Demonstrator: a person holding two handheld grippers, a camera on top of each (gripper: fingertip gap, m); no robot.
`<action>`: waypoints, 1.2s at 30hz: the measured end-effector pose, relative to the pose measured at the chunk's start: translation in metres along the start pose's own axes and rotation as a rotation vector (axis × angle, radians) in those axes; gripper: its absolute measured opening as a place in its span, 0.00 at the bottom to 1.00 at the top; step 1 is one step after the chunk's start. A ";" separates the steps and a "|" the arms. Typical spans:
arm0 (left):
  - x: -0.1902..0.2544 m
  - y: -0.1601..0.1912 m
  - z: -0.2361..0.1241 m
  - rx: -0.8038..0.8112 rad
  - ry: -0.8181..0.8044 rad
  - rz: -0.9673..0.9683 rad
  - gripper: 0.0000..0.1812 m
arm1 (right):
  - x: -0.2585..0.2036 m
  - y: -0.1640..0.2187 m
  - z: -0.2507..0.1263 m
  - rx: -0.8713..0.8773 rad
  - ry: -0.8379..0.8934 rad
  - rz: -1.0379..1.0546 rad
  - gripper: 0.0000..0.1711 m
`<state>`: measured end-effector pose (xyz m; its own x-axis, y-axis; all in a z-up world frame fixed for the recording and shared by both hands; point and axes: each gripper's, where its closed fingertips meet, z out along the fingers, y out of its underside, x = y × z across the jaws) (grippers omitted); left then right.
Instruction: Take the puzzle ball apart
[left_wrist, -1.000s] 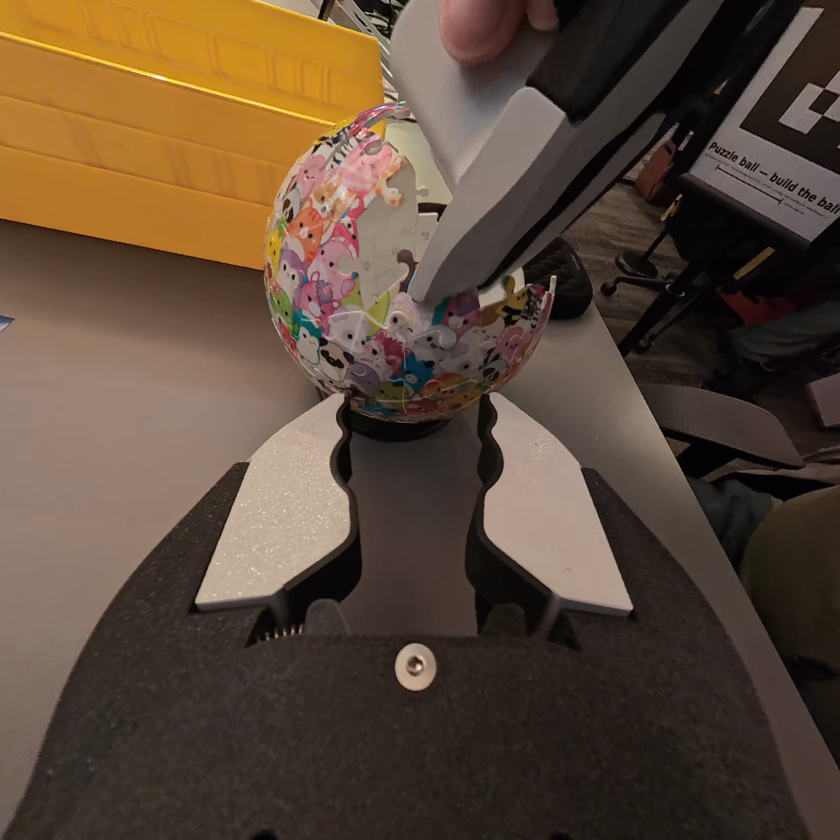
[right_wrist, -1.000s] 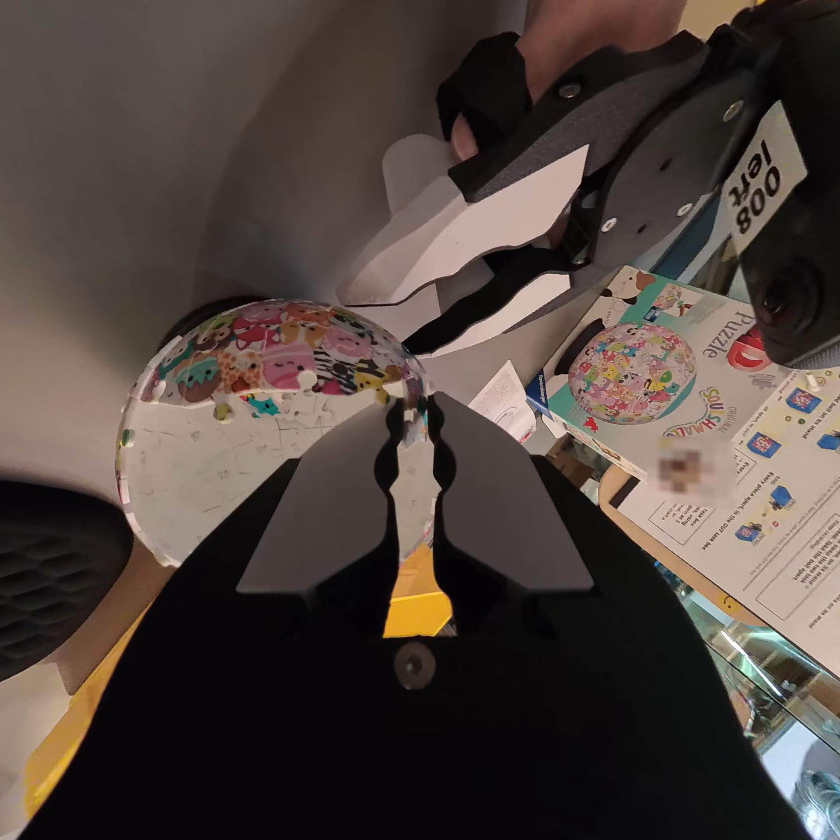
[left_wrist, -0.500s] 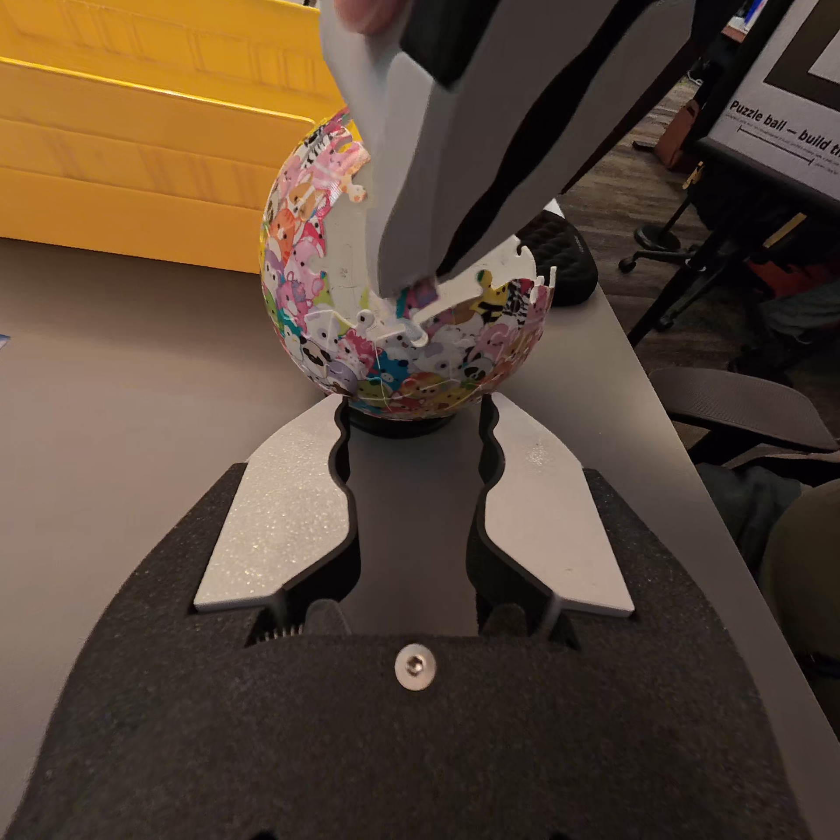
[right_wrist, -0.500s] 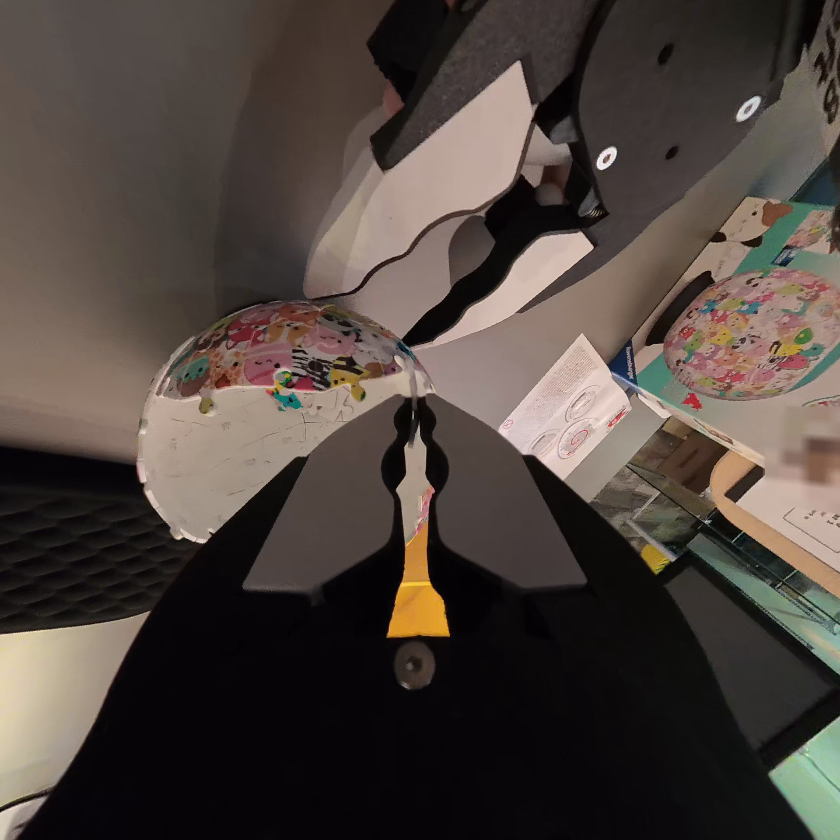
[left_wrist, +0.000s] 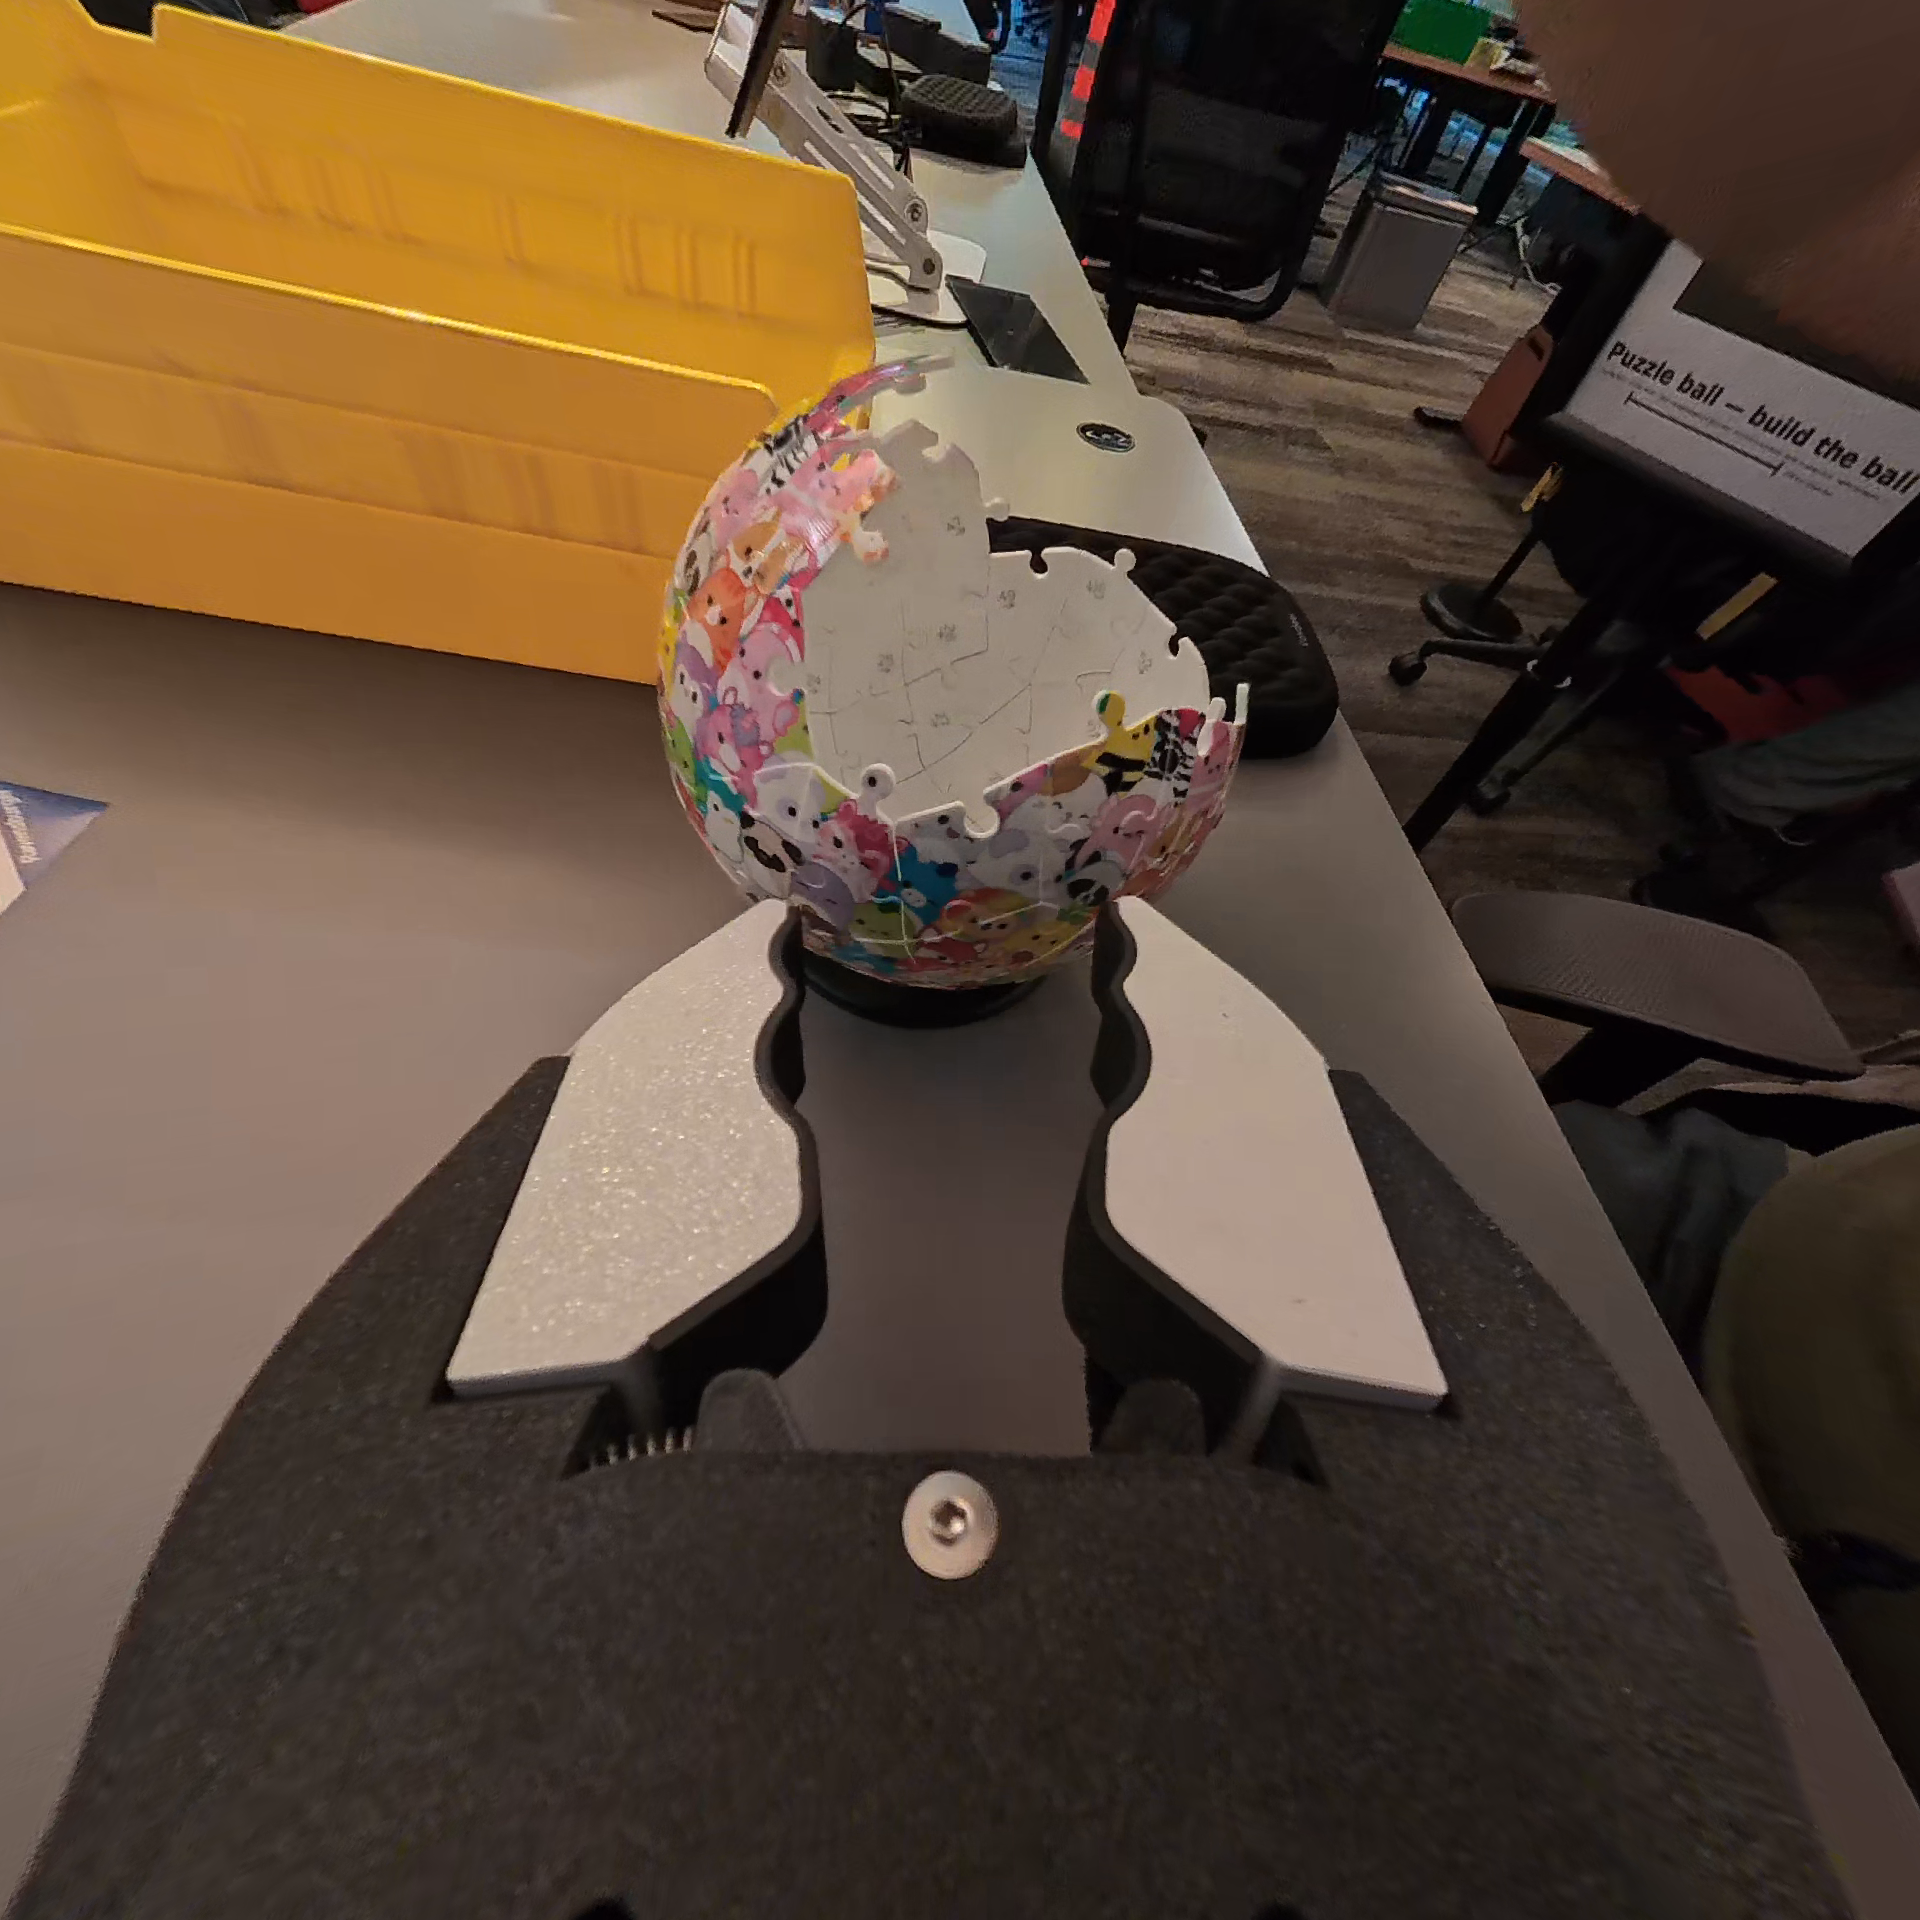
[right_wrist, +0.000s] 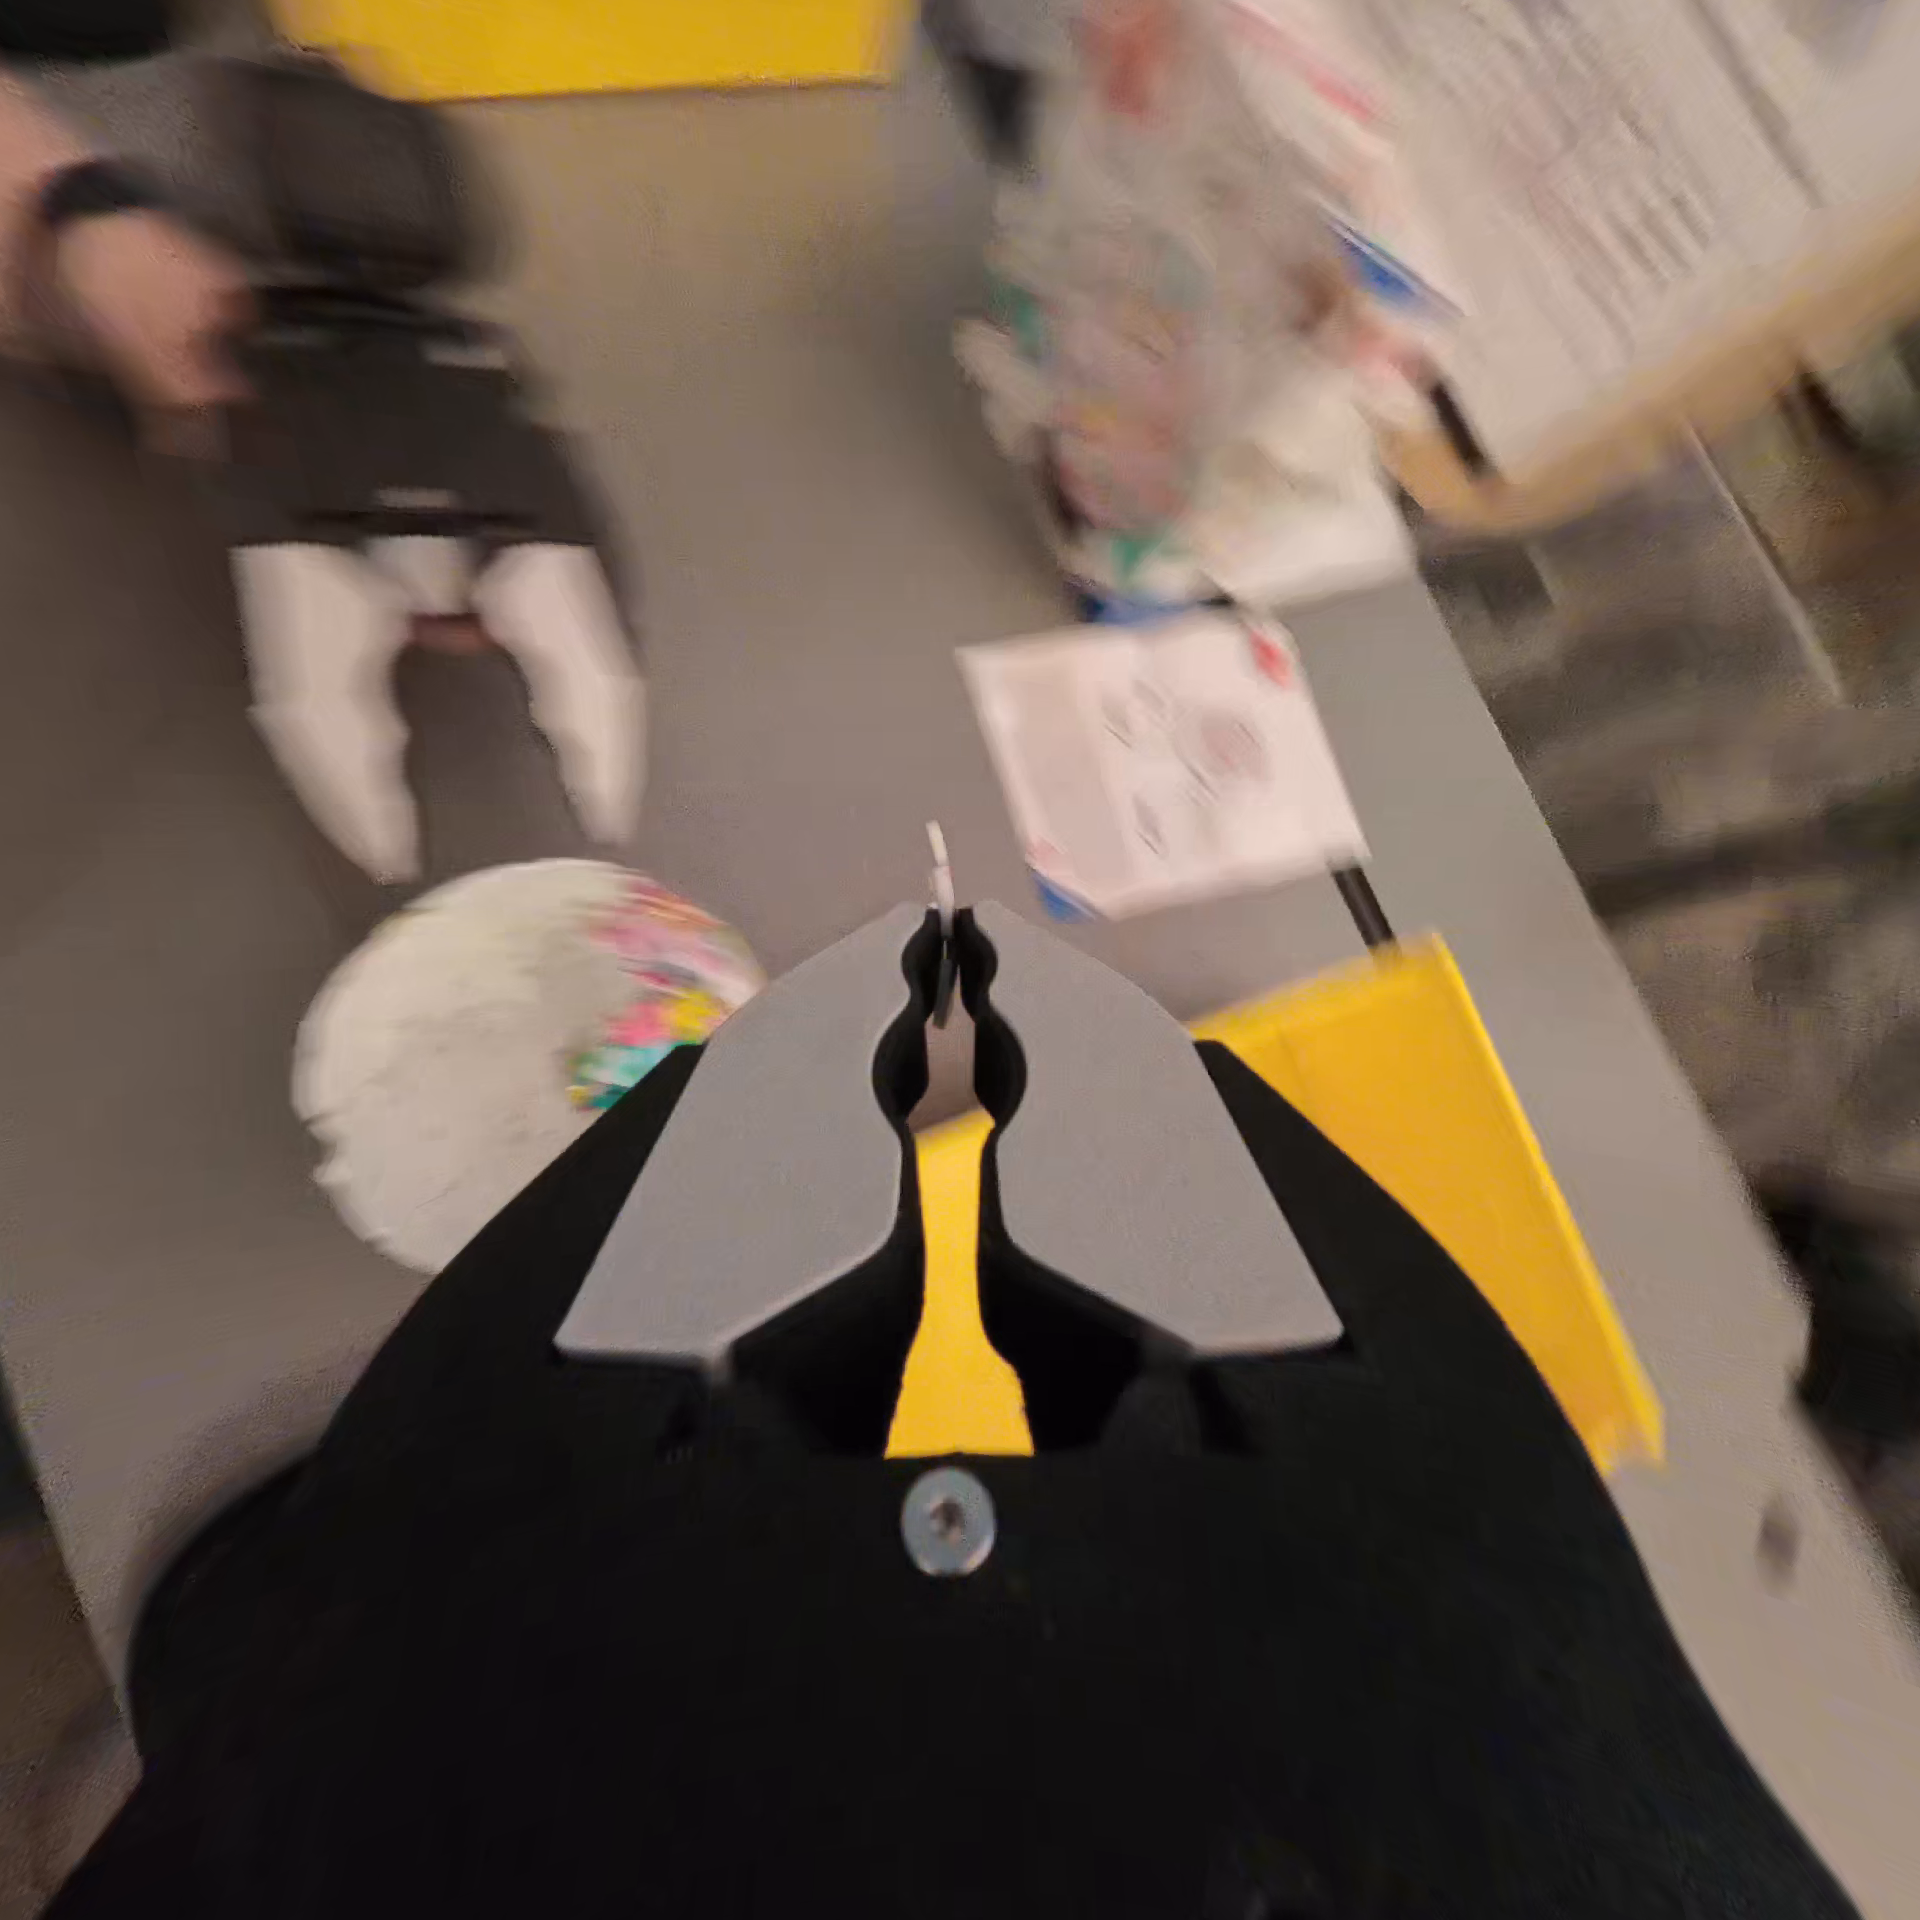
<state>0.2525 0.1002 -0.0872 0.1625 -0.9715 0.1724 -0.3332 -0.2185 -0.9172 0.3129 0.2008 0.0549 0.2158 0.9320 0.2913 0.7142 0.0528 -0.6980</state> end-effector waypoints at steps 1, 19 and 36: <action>-0.001 -0.001 -0.001 0.000 -0.003 0.004 0.29 | 0.035 0.027 -0.005 -0.051 0.087 0.174 0.02; -0.017 0.004 -0.011 -0.025 -0.025 -0.015 0.29 | 0.032 0.236 0.063 -0.523 -0.077 0.912 0.14; -0.010 -0.002 -0.012 -0.016 -0.020 0.004 0.29 | -0.087 0.043 0.039 0.070 -0.051 -0.184 0.19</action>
<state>0.2403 0.1097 -0.0832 0.1800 -0.9704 0.1612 -0.3488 -0.2162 -0.9119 0.2992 0.1359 -0.0258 0.0509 0.9212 0.3857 0.6900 0.2468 -0.6804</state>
